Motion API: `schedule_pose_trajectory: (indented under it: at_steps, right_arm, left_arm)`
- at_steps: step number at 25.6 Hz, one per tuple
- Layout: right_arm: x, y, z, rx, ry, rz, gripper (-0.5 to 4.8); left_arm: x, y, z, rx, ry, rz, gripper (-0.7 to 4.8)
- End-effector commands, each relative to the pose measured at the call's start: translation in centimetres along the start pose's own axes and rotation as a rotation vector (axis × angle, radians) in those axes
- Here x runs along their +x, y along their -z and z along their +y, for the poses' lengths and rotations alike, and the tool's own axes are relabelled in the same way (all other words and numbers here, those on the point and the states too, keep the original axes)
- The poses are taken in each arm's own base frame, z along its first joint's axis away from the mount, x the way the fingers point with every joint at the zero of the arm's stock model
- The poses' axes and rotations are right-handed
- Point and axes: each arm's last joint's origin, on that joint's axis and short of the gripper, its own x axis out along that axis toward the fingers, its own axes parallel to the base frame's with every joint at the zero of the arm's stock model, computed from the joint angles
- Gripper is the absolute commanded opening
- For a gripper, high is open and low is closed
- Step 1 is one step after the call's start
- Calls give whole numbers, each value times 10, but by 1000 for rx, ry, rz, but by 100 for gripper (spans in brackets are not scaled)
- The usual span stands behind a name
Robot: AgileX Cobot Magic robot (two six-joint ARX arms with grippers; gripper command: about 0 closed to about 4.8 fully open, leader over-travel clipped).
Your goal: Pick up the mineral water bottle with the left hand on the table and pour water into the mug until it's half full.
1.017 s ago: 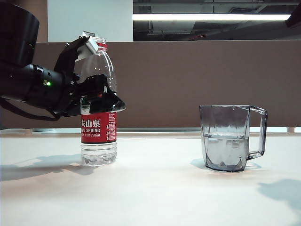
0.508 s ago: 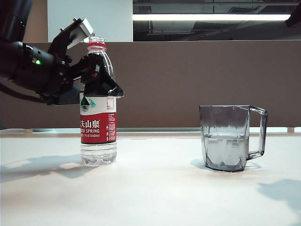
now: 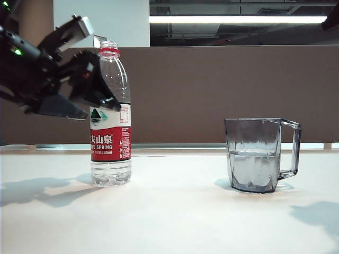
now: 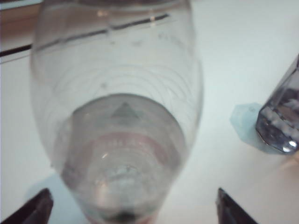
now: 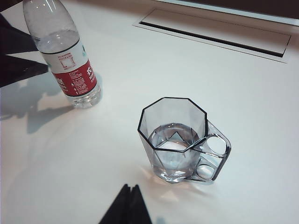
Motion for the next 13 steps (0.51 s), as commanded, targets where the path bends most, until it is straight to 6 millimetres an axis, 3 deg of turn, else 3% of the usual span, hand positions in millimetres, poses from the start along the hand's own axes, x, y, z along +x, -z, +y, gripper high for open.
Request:
schedule_pose_trajectory:
  at_steps: [1, 4, 5, 6, 8, 13]
  right_arm:
    - [-2, -4, 0, -3, -2, -27, -1]
    - [-2, -4, 0, -3, -2, -27, -1]
    - [-2, -4, 0, -3, -2, -27, -1]
    - [-2, -4, 0, -3, -2, -27, -1]
    - [-2, -4, 0, -3, -2, -27, -1]
    - [-2, -4, 0, -3, -2, -26, -1]
  left_arm:
    - [-16, -5, -4, -5, -1, 19, 450]
    - [-29, -8, -8, -4, 3, 20, 344]
    - [-39, -10, -10, -4, 19, 18, 263]
    - [-50, -12, -13, -3, 27, 16, 118]
    - [-60, -13, -16, -1, 29, 11, -1]
    - [-79, -16, -21, 49, 25, -27, -6]
